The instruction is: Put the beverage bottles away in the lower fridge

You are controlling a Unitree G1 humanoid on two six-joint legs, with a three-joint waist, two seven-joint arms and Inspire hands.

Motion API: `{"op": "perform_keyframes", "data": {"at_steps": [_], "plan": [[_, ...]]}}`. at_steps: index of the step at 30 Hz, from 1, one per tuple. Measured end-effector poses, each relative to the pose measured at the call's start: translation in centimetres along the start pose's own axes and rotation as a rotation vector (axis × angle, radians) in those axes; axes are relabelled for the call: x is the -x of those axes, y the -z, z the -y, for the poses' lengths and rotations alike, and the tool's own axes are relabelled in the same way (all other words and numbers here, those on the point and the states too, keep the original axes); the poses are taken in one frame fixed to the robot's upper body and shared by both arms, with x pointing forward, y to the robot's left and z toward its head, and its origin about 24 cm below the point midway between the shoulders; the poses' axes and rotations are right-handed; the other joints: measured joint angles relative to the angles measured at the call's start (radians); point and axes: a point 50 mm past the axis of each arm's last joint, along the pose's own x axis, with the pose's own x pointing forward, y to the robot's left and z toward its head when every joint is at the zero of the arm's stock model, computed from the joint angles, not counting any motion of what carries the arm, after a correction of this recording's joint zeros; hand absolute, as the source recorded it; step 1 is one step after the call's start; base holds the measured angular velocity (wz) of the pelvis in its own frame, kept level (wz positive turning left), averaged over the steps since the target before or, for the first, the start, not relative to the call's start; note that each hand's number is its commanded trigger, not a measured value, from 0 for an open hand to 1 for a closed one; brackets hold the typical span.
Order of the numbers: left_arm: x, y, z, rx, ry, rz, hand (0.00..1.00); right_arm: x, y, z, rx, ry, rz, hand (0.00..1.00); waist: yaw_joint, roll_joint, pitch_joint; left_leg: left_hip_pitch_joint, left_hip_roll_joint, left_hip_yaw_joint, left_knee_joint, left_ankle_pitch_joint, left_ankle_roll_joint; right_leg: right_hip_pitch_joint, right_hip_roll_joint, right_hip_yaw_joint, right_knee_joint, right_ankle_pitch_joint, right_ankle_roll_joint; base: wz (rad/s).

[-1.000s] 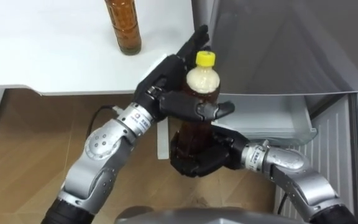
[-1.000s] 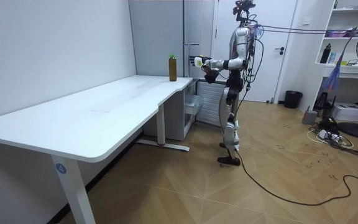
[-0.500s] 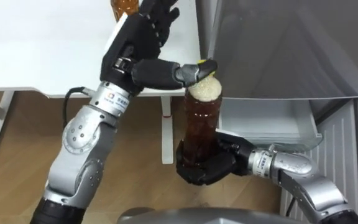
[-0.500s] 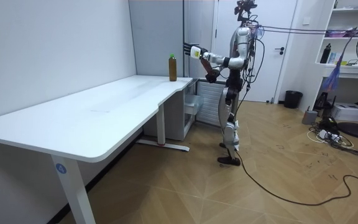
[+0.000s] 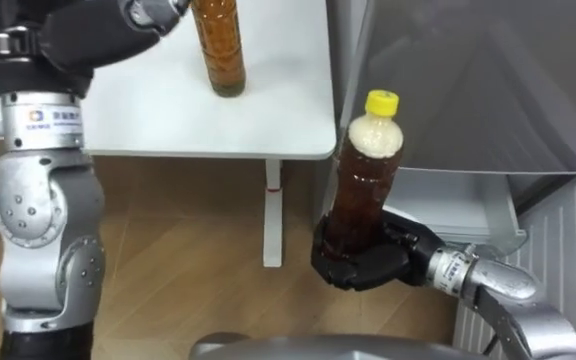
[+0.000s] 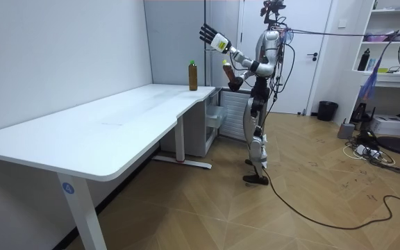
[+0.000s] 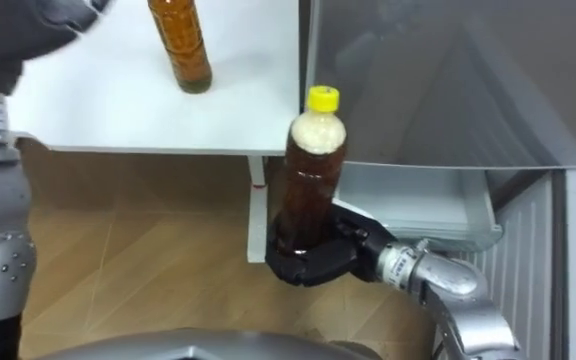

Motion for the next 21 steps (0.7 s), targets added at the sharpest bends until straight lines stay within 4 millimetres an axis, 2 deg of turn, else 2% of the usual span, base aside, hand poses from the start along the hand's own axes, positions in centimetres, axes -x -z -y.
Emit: {"op": "perform_keyframes", "data": {"at_steps": [2,5,8,11,13,14,15,17,21], "plan": [[-0.1,-0.7,-0.9,-0.036,-0.077,0.043,0.00,0.2,0.2,0.1,-0.013,0.015,0.006,1.00,0.019,0.014,-0.0037,-0.001,0.000,-0.004,0.001,0.000,0.000,-0.001,0.000,-0.003,0.000,0.000,0.000,0.02],[-0.1,-1.5,-2.2,-0.101,-0.193,0.098,0.00,0.4,0.6,0.0,-0.007,0.027,-0.014,1.00,0.038,0.023,-0.0093,0.006,0.000,0.000,0.000,0.000,0.000,0.002,-0.001,-0.004,0.000,0.000,0.000,0.00],[0.0,-2.3,-3.6,-0.135,-0.326,0.154,0.00,0.8,1.3,-0.2,-0.025,0.059,-0.032,1.00,0.055,0.020,-0.0077,0.016,0.000,0.000,-0.001,0.000,0.000,0.012,-0.002,-0.009,-0.005,-0.001,0.001,0.01],[0.3,-2.9,-5.1,-0.156,-0.452,0.195,0.00,1.0,1.5,-0.1,-0.031,0.091,-0.038,1.00,0.073,0.013,-0.0102,0.018,-0.001,0.000,-0.002,0.000,0.000,0.018,-0.002,-0.009,-0.017,0.000,0.000,0.00],[0.6,-2.6,-6.4,-0.166,-0.536,0.184,0.00,1.2,1.8,-0.2,-0.038,0.111,-0.043,1.00,0.081,0.011,-0.0106,0.029,-0.001,-0.001,-0.004,0.000,0.000,0.030,-0.002,-0.011,-0.018,0.000,0.001,0.00],[0.7,-2.5,-6.9,-0.176,-0.568,0.177,0.00,1.2,1.8,-0.2,-0.040,0.114,-0.045,1.00,0.082,0.018,-0.0081,0.030,-0.001,-0.001,-0.005,0.000,0.000,0.031,-0.002,-0.011,-0.018,-0.001,0.001,0.00],[1.0,-2.2,-7.9,-0.189,-0.633,0.161,0.00,1.2,1.8,-0.2,-0.040,0.121,-0.045,1.00,0.087,0.012,-0.0126,0.032,-0.001,-0.002,-0.008,0.000,0.000,0.030,-0.001,-0.011,-0.018,-0.001,0.001,0.00],[1.8,-1.0,-9.6,-0.206,-0.753,0.105,0.00,1.2,1.9,-0.1,-0.043,0.135,-0.048,1.00,0.101,0.012,-0.0125,0.033,0.000,-0.002,-0.010,0.000,0.000,0.030,0.000,-0.008,-0.019,-0.001,0.001,0.00],[3.5,0.6,-11.6,-0.255,-0.890,0.008,0.00,1.2,1.9,0.0,-0.045,0.167,-0.058,1.00,0.109,0.010,-0.0153,0.036,-0.001,-0.001,-0.012,0.000,0.000,0.031,0.000,-0.005,-0.018,0.000,0.001,0.00]]}}
